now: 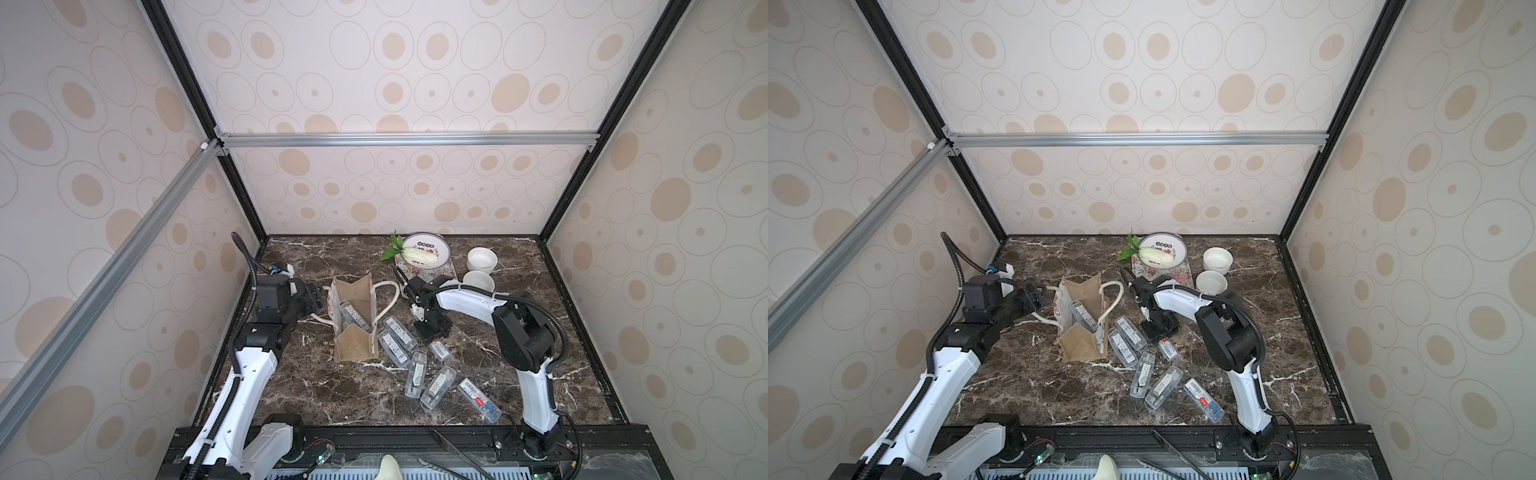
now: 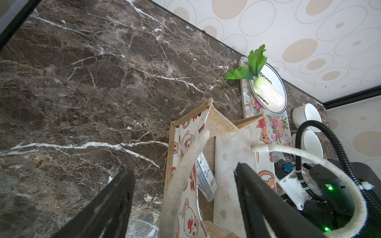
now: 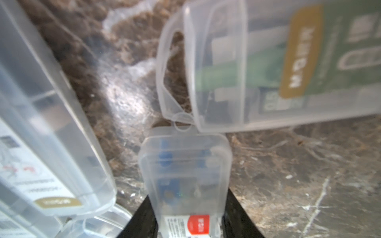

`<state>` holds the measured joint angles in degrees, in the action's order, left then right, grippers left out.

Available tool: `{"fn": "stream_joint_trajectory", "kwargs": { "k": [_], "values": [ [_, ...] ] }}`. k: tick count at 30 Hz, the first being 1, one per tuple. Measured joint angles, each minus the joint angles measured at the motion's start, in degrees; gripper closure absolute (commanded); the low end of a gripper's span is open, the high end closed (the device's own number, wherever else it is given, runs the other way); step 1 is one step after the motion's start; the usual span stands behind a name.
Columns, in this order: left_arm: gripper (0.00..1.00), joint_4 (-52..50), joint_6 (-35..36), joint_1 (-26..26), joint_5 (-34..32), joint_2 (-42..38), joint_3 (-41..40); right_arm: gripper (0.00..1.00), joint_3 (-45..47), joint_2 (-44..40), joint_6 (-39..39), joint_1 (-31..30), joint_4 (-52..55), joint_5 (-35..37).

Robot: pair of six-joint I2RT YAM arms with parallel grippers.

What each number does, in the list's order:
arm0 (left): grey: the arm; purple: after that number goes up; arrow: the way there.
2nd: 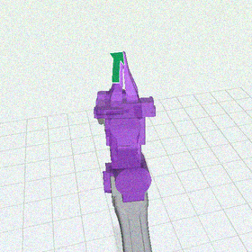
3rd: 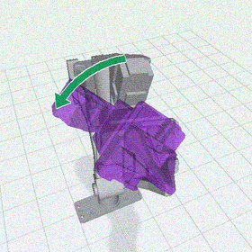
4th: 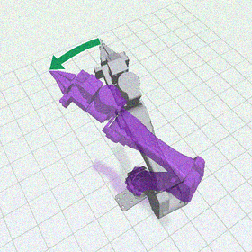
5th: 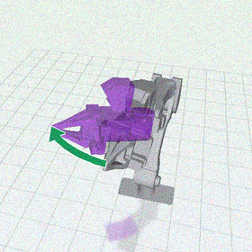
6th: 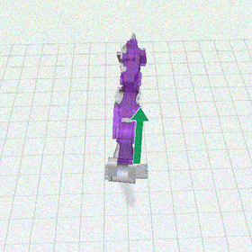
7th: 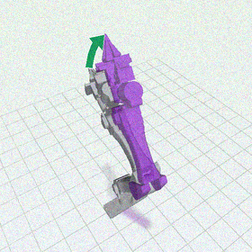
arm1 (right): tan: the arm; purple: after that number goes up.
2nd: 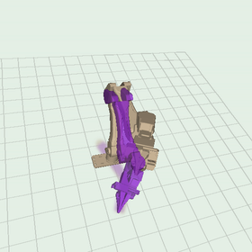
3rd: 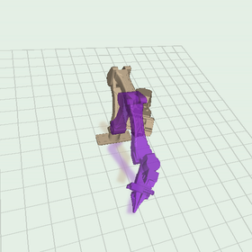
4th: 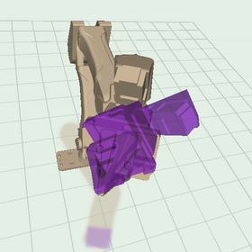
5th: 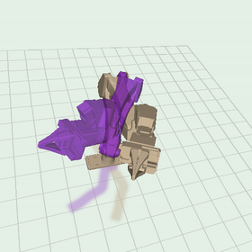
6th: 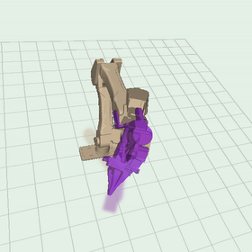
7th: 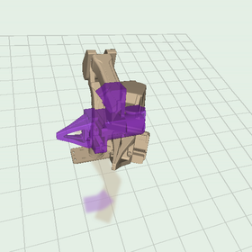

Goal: Put the compass set into the canvas bag
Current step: Pick up the compass set at the center of the board, then place the compass set in the canvas bag.

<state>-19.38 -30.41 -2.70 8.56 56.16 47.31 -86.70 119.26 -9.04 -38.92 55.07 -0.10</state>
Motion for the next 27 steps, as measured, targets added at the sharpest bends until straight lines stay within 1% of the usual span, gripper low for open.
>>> {"fn": "stream_joint_trajectory", "kwargs": {
  "k": [1,7,10,15,17,21,27],
  "values": [
    [0.24,0.0,0.0,0.0,0.0,0.0,0.0,0.58,0.2,-0.2,0.0,0.0,-0.1,0.1],
    [0.24,0.0,0.2,0.0,-0.6,-0.1,0.0,0.59,2.5,-2.9,-0.3,0.0,-0.4,0.5],
    [0.24,-0.1,0.4,0.0,-1.0,-0.2,0.0,0.59,3.1,-6.9,-1.0,0.0,0.9,0.7],
    [0.24,-0.1,0.9,0.0,-1.0,-0.2,0.0,0.59,2.0,-16.2,-2.3,0.1,3.0,1.2],
    [0.24,-0.1,1.1,0.0,-1.0,-0.2,0.0,0.59,-1.0,-18.3,-2.8,0.4,4.4,1.2],
    [0.24,-0.1,1.3,0.0,-0.7,-0.1,0.0,0.59,-11.3,-18.1,-3.6,0.9,6.7,1.3],
    [0.26,0.0,1.3,-0.1,0.1,-0.1,0.0,0.57,-30.4,-13.4,-3.5,0.1,9.7,0.8]
  ]
}}
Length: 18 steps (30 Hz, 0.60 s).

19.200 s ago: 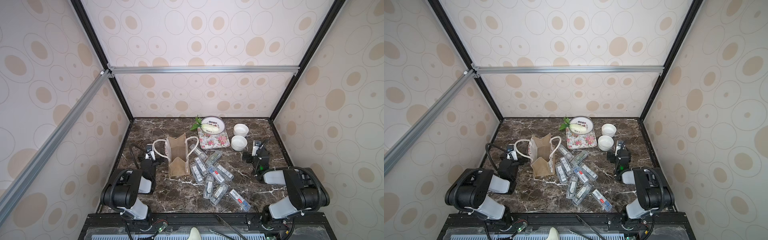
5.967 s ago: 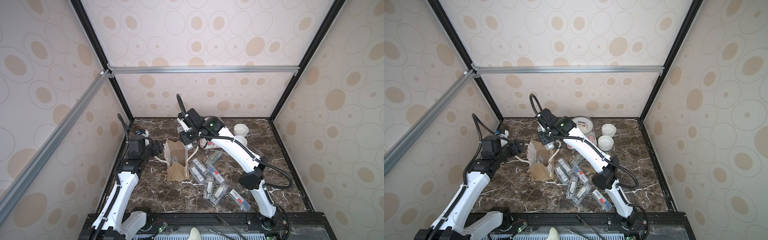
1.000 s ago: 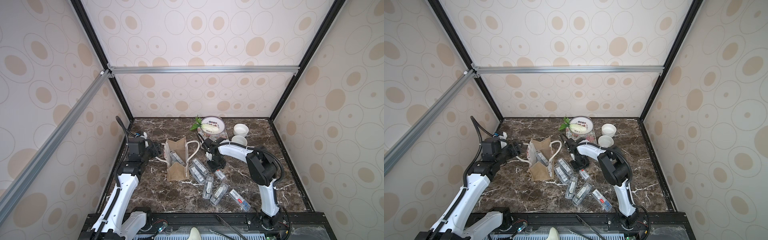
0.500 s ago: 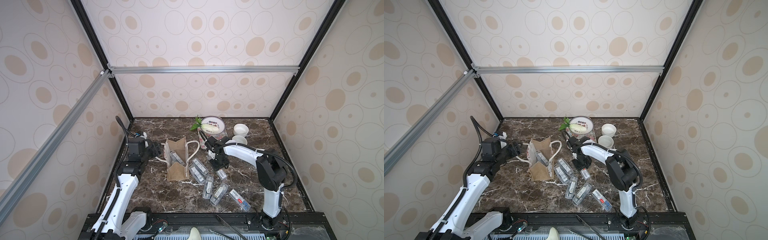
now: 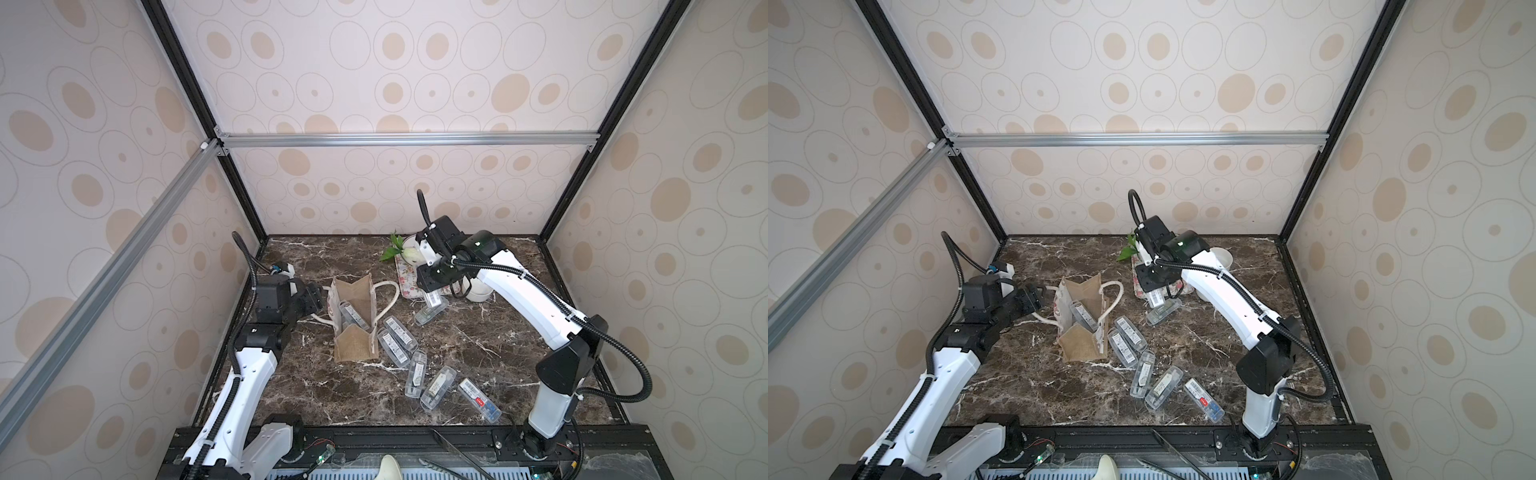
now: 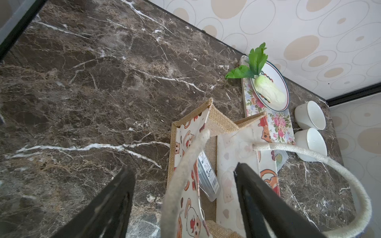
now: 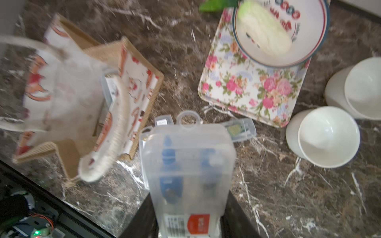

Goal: Put the compass set into the canvas bag
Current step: Place the compass set in the canvas bag.

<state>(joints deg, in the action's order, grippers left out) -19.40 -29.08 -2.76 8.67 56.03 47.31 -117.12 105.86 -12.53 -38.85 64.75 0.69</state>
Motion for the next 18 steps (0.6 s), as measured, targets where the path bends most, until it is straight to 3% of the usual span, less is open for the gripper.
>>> {"fn": "stream_joint_trajectory", "kwargs": {
  "k": [9,18],
  "values": [
    [0.28,0.2,0.0,-0.6,1.4,0.0,-0.2,0.56,-31.6,19.3,1.7,-7.9,5.1,0.6],
    [0.30,0.3,0.0,-0.9,1.5,0.0,-0.2,0.56,-31.4,23.7,1.7,-13.4,1.0,-0.5]
  ]
}}
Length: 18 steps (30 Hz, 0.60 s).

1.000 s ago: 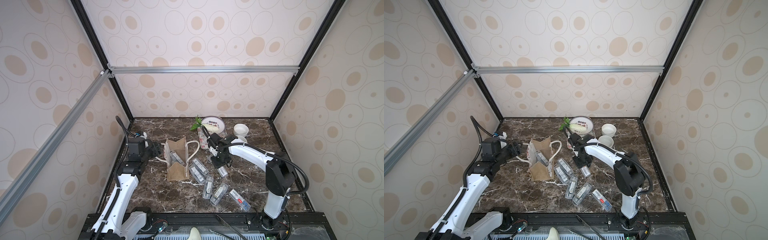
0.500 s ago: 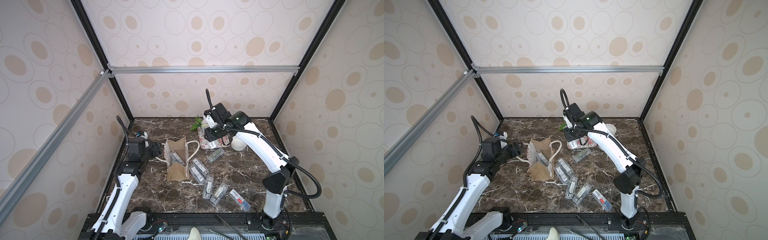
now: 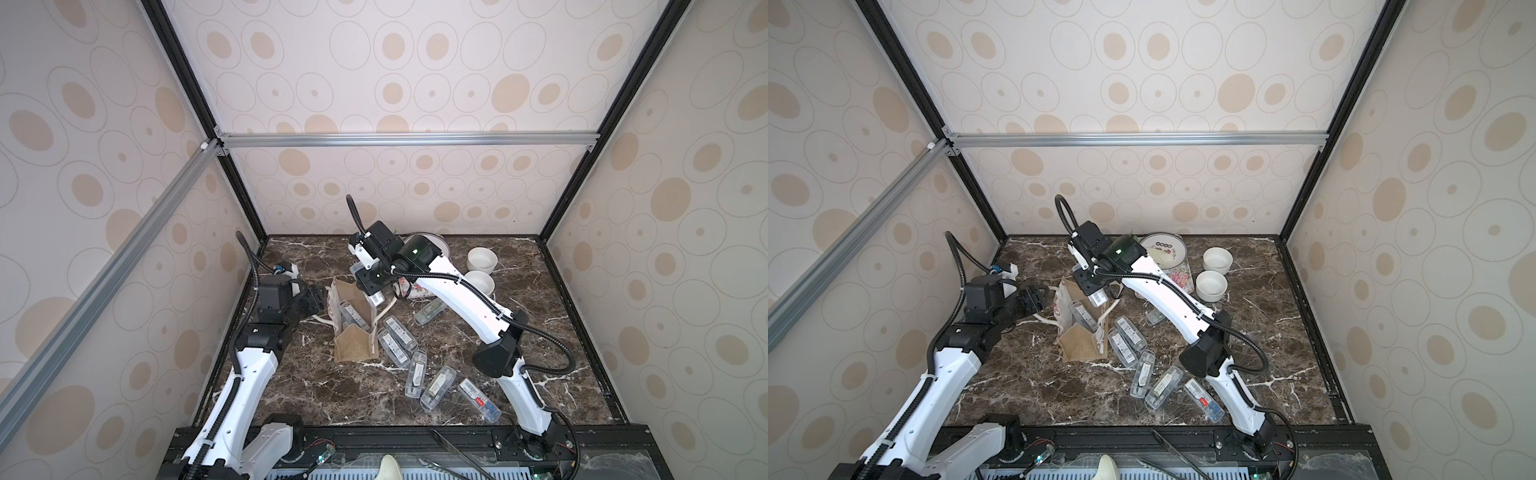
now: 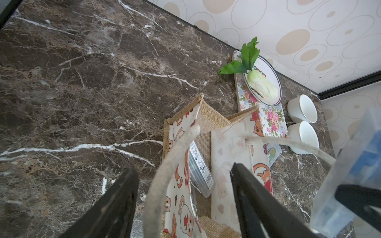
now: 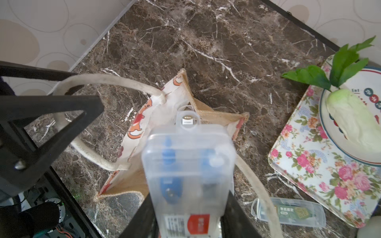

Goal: Put the compass set into the canvas bag
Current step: Place the compass set in the canvas bag.

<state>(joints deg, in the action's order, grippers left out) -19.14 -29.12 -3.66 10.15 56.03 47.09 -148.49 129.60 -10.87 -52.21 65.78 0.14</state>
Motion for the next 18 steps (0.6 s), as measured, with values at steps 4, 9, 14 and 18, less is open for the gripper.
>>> {"fn": "stream_joint_trajectory", "kwargs": {
  "k": [4,9,14,18],
  "values": [
    [0.30,0.0,0.0,0.0,0.0,0.0,0.0,0.56,0.0,0.4,0.0,-1.2,-3.1,-0.3],
    [0.31,0.0,0.0,0.0,0.0,0.0,-0.1,0.56,0.0,3.4,-0.6,-1.7,-5.1,-0.6],
    [0.31,0.0,0.0,-0.1,0.0,0.0,-0.4,0.56,0.2,8.2,-1.3,-1.7,-6.0,-0.4],
    [0.31,0.0,0.0,-0.1,-0.2,-0.1,-0.6,0.56,0.6,10.7,-1.9,-1.8,-5.9,-0.1]
  ]
}}
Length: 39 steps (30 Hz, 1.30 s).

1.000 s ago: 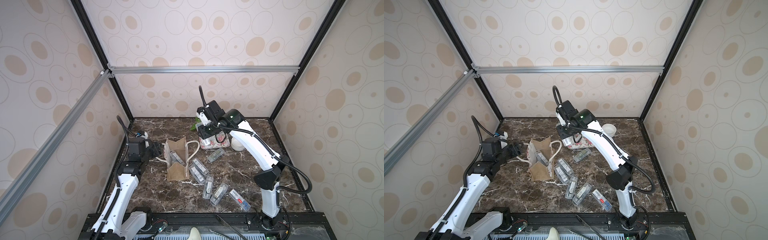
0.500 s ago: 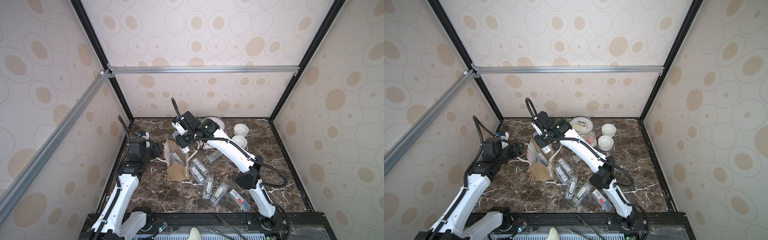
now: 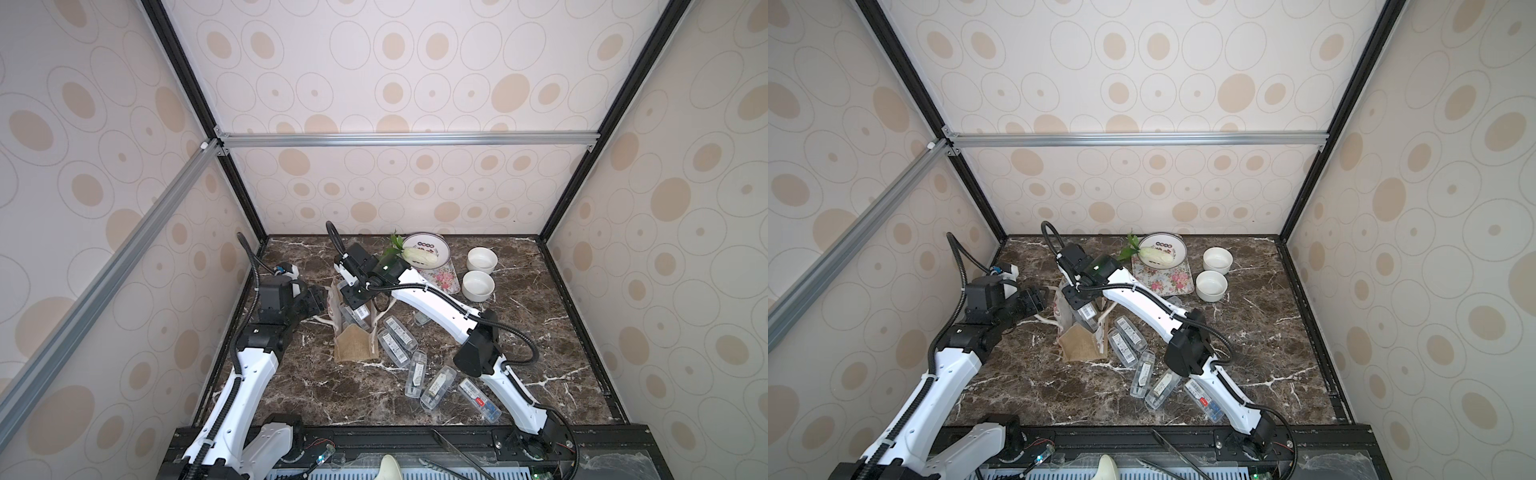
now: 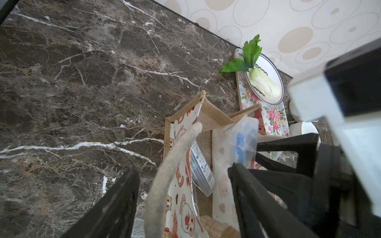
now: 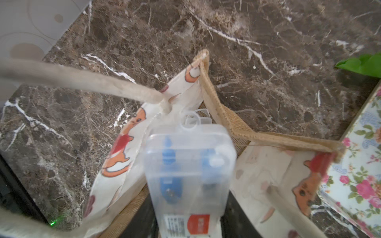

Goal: Put the compass set into the canvas bag
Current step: Place the compass set in the canvas bag.

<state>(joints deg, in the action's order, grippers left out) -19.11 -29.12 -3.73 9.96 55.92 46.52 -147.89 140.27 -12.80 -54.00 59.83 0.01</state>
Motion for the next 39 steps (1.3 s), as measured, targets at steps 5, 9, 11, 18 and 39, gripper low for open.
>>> {"fn": "stream_joint_trajectory", "kwargs": {
  "k": [5,9,11,18,39],
  "values": [
    [0.31,0.0,0.0,0.0,-0.1,0.0,-0.1,0.55,0.3,1.4,-1.2,-0.1,0.9,0.0],
    [0.32,0.0,0.0,0.0,-0.1,0.0,-0.2,0.55,0.7,1.8,-1.9,-0.5,1.8,0.0],
    [0.32,0.0,0.0,0.0,-0.1,-0.1,-0.2,0.53,0.7,2.3,-2.4,-0.8,2.1,0.1],
    [0.33,0.0,0.0,0.0,-0.1,-0.3,-0.4,0.52,0.7,5.2,-3.7,-1.2,2.5,0.5],
    [0.33,0.0,0.0,0.0,-0.2,-1.0,-0.9,0.36,0.7,-7.2,-2.5,-1.2,3.2,1.5]
  ]
}}
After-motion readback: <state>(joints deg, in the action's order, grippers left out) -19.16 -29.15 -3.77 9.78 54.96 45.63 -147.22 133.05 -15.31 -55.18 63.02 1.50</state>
